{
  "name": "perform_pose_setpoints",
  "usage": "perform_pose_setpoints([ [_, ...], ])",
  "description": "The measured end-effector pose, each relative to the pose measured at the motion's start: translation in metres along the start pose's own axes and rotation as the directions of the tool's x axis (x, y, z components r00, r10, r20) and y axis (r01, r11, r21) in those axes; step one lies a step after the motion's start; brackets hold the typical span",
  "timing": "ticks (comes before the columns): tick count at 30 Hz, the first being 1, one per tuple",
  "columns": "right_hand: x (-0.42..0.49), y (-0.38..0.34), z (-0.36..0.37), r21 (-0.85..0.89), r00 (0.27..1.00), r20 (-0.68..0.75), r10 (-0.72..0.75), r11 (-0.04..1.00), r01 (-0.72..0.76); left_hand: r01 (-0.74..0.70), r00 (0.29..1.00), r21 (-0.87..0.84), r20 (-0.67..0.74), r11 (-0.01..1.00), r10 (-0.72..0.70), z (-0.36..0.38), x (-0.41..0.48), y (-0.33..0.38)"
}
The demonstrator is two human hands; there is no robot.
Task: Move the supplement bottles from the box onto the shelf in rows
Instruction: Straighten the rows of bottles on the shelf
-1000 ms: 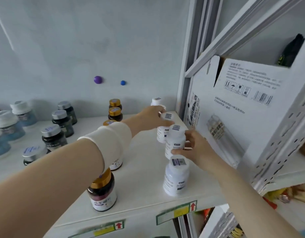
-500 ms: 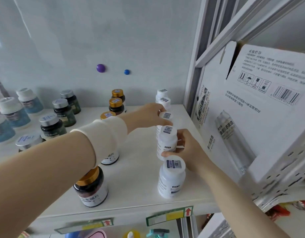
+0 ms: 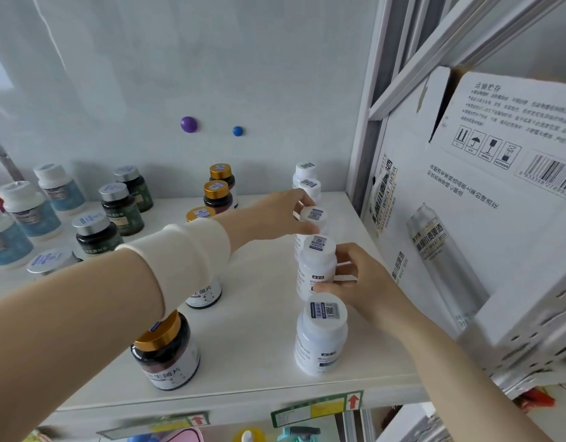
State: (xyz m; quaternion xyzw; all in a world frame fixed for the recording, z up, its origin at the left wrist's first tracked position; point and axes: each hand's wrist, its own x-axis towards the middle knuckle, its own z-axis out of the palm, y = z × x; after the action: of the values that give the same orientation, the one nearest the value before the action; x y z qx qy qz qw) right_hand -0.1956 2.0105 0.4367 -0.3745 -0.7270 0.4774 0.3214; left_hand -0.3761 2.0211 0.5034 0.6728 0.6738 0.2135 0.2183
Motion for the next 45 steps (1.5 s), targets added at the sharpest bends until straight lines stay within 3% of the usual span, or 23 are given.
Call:
perform_pose_setpoints([
  [8,-0.001,-0.001,-0.001,0.005,1.000,-0.006,0.013,1.000,-0.013,0.018,1.000,-0.083,0.017,0.996,-0.017,0.001,0.005,-0.001],
  [18,-0.003,-0.006,-0.003,-0.054,0.999,0.003,0.043,0.998,-0.042,0.034,0.999,-0.068,0.020,0.997,-0.033,0.005,0.005,0.004],
  [28,-0.006,-0.057,-0.026,-0.217,0.999,0.005,-0.039,0.975,0.040,0.036,0.996,0.106,-0.091,0.994,-0.026,-0.036,-0.020,0.009],
  [32,0.006,-0.093,-0.015,-0.428,0.986,0.081,-0.148,0.888,0.169,0.072,0.991,0.312,-0.130,0.947,-0.033,-0.072,-0.048,0.008],
  [36,0.015,-0.120,0.011,-0.630,0.958,0.219,-0.187,0.722,0.286,0.117,0.991,0.456,-0.108,0.882,-0.075,-0.098,-0.076,-0.008],
  [45,0.012,-0.154,0.075,-0.856,0.949,0.277,-0.148,0.411,0.314,0.008,1.000,0.749,-0.001,0.663,-0.011,-0.120,-0.101,-0.055],
])
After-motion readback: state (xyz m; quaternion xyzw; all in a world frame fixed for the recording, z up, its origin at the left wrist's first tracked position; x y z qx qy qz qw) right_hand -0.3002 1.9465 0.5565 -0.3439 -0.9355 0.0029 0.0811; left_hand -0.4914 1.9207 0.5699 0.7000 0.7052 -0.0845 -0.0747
